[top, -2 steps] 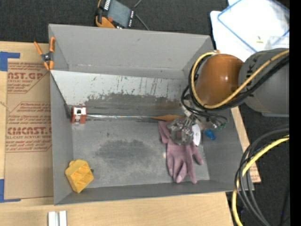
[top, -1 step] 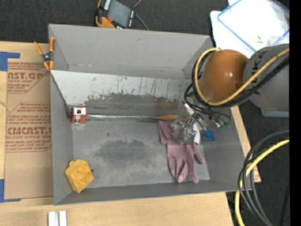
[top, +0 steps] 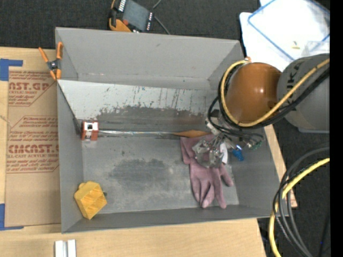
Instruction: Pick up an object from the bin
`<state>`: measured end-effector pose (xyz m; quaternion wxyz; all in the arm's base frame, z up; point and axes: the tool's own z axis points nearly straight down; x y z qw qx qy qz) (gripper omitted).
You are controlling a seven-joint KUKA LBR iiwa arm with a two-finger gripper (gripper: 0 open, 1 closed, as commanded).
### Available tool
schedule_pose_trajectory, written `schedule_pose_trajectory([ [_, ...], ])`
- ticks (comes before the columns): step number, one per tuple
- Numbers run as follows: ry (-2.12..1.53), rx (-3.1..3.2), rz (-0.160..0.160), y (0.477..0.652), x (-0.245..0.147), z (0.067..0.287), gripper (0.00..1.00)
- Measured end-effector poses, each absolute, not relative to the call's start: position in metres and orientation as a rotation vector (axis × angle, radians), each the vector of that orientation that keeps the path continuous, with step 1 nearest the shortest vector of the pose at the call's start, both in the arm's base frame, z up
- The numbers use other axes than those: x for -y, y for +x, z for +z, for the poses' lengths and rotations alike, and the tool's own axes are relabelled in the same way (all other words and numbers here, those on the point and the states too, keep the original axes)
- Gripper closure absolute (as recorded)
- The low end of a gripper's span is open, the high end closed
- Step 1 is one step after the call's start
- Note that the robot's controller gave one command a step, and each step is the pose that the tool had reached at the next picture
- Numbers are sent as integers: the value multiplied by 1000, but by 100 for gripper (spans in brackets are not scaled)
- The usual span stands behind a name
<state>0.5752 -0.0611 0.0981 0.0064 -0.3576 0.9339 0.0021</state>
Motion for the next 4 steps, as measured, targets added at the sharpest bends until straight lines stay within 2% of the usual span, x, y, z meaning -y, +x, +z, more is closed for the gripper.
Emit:
schedule_pose_trajectory([
  [1, -865, -2998, 8, 578, 74, 140, 100],
  [2, -1280, -2858, 15, 574, 69, 76, 100],
  [3, -1261, -2850, 6, 576, 76, 72, 100],
  [4, -1252, -2868, 22, 591, 96, 70, 100],
])
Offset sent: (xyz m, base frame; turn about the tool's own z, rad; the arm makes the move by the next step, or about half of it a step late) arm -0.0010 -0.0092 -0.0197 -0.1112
